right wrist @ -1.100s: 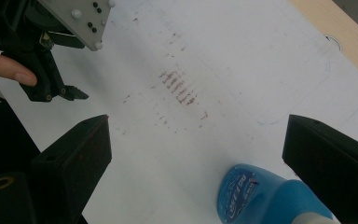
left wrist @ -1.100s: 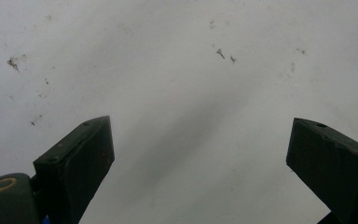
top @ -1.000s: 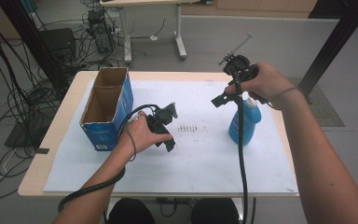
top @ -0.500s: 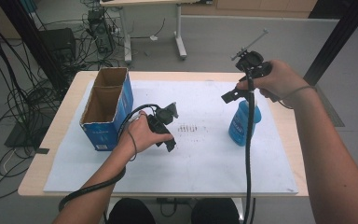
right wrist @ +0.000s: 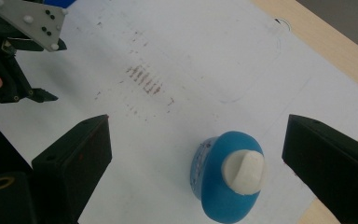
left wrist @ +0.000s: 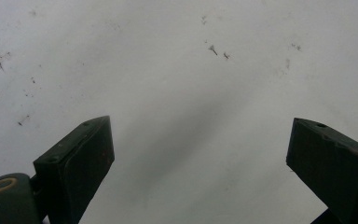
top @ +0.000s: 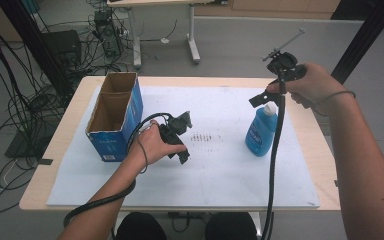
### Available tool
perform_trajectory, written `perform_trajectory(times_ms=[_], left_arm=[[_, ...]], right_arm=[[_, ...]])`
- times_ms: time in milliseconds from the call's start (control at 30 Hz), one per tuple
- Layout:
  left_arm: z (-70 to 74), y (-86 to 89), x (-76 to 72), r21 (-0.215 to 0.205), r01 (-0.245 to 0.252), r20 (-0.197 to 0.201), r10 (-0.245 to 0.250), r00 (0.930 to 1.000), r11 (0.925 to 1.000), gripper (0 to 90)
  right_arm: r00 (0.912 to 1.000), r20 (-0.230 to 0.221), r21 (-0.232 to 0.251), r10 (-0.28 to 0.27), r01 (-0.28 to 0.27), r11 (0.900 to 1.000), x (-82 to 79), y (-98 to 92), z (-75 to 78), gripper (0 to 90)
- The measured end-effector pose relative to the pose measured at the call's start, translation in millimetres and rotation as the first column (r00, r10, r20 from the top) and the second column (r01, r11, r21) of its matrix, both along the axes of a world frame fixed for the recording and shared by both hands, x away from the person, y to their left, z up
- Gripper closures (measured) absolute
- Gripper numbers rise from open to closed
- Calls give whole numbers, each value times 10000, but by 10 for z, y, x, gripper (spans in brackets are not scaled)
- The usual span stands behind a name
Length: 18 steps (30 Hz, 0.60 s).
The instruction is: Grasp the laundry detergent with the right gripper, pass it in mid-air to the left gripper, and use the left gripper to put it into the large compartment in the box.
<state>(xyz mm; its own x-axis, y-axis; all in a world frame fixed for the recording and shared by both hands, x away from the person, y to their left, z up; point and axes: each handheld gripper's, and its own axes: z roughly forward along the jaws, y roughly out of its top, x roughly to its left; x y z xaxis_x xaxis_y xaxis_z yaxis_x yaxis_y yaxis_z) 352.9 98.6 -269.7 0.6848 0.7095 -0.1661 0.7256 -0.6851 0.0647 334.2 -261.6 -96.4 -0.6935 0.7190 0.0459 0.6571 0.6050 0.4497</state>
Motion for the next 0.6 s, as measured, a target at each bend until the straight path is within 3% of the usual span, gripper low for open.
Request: perform_trajectory(times_ms=[600], left_arm=[[-14, -19, 15, 45, -1, -129, 2, 9999, 10000, 78]], right_arm=[[9970, -151, 59, -753, 754, 9971, 23, -272, -38, 78]])
